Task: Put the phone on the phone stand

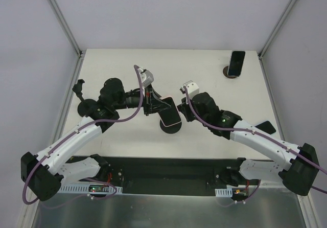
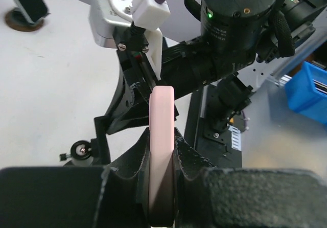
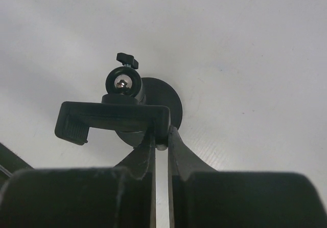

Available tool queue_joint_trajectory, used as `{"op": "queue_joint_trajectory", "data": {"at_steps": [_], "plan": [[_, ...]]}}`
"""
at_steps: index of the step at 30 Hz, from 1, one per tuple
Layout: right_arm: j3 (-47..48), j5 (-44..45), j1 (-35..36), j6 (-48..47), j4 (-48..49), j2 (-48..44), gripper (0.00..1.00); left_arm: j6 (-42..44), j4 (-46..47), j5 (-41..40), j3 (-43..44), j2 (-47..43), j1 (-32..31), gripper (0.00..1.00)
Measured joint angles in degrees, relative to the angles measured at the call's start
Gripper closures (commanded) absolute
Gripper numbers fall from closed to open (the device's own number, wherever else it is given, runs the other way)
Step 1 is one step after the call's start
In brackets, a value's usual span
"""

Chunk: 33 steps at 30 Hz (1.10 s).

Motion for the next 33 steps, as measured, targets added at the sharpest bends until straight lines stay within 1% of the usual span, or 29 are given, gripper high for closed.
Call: {"op": "queue_joint_trajectory", "data": {"at_steps": [2,8,13,17,19,21,23,26,28,33], "plan": [[0.00,-1.90,-0.28,-0.46,0.44,0.02,0.99,-1.27,3.52,3.06,-0.98,2.10,-0.09,1.00],[-0.07,-9.16,-0.92,-0.63,1.29,0.02,0.99,-2.45,12.37,8.57,-4.02,6.62,-1.25,1.00],[-0.07,-14.05,-2.95,-2.80,1.14,0.00,0.99,-3.61,21.29,17.66,-3.45,14.45,-1.60,1.00],[-0.04,-18.91,-4.55,-5.79,1.38,0.24,0.99,-3.93,24.96,24.44,-0.94,20.74,-2.99,1.00],[0.11,-21.90,-5.29,-7.56,1.22,0.50,0.99,-2.80,24.41,25.86,-0.02,22.10,-3.48,1.00],[0.46,-26.25,-6.51,-9.35,1.16,1.01,1.00,-0.70,21.84,26.73,1.92,22.69,-3.76,1.00],[0.83,-29.92,-7.63,-10.16,1.14,1.46,0.99,2.86,16.68,27.36,5.42,23.32,-3.98,1.00],[2.40,-35.76,-10.16,-10.97,-0.22,2.14,1.00,10.27,6.01,28.46,12.02,25.31,-4.50,1.00],[3.13,-37.99,-11.47,-11.74,-0.74,2.56,1.00,13.81,2.38,28.70,14.53,26.34,-4.50,1.00],[3.39,-42.07,-12.74,-13.68,-1.84,3.80,1.00,20.20,-1.36,28.00,15.06,26.56,-4.59,1.00]]}}
